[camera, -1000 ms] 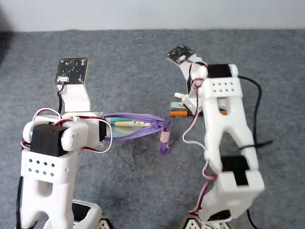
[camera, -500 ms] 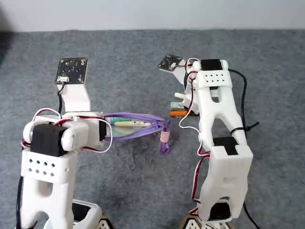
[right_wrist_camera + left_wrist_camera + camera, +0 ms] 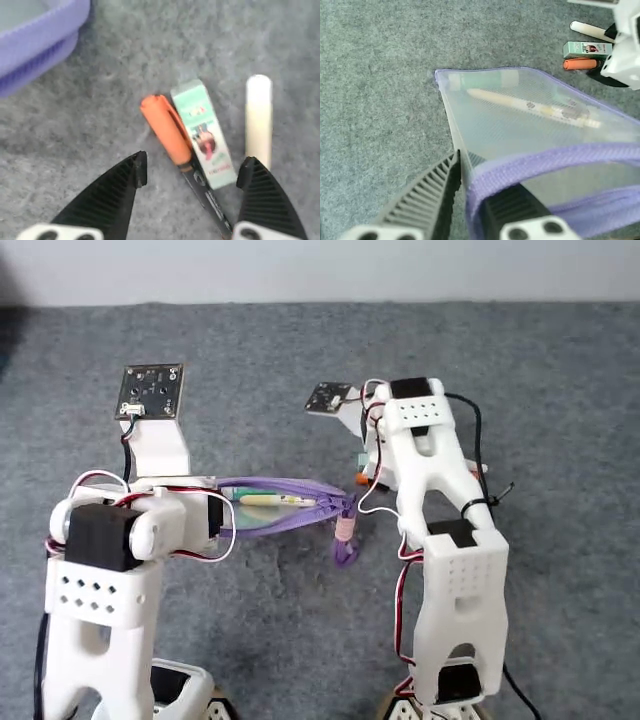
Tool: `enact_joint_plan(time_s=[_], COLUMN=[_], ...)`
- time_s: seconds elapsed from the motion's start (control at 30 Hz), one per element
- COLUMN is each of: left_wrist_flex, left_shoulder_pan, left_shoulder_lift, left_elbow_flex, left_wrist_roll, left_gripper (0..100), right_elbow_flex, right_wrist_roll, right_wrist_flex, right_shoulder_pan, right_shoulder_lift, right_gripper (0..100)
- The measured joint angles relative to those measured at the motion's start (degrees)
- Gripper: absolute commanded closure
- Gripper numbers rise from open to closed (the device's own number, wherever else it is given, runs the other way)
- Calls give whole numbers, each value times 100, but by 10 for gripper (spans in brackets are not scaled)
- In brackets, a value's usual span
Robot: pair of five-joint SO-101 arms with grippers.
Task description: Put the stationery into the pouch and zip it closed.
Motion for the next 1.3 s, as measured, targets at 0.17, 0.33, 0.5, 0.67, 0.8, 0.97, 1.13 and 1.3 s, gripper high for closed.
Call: enact_joint_plan(time_s=[0.17, 0.33, 0.5, 0.67, 0.8, 0.97, 1.13, 1.3], left_wrist_flex=[0, 0, 0, 0, 0, 0, 0, 0], left_shoulder_pan=[0, 0, 0, 0, 0, 0, 0, 0], left_shoulder_lift=[0, 18, 18, 18, 18, 18, 18, 18], left_elbow_flex=[0, 0, 0, 0, 0, 0, 0, 0], left_wrist_roll=[0, 0, 0, 0, 0, 0, 0, 0], left_gripper=[989, 989, 989, 989, 989, 989, 989, 989], right_elbow_flex=[0, -114, -290, -299, -255, -176, -176, -176], right_wrist_roll=[0, 9, 9, 9, 9, 0, -334, -695], right_wrist_flex=[-369, -466, -563, -571, -571, -237, 440, 1055], right_shoulder_pan=[18, 18, 62, 62, 62, 53, 53, 53], right_shoulder_lift=[334, 545, 580, 580, 501, 211, -413, -1108], right_gripper=[707, 825, 992, 977, 990, 990, 990, 990])
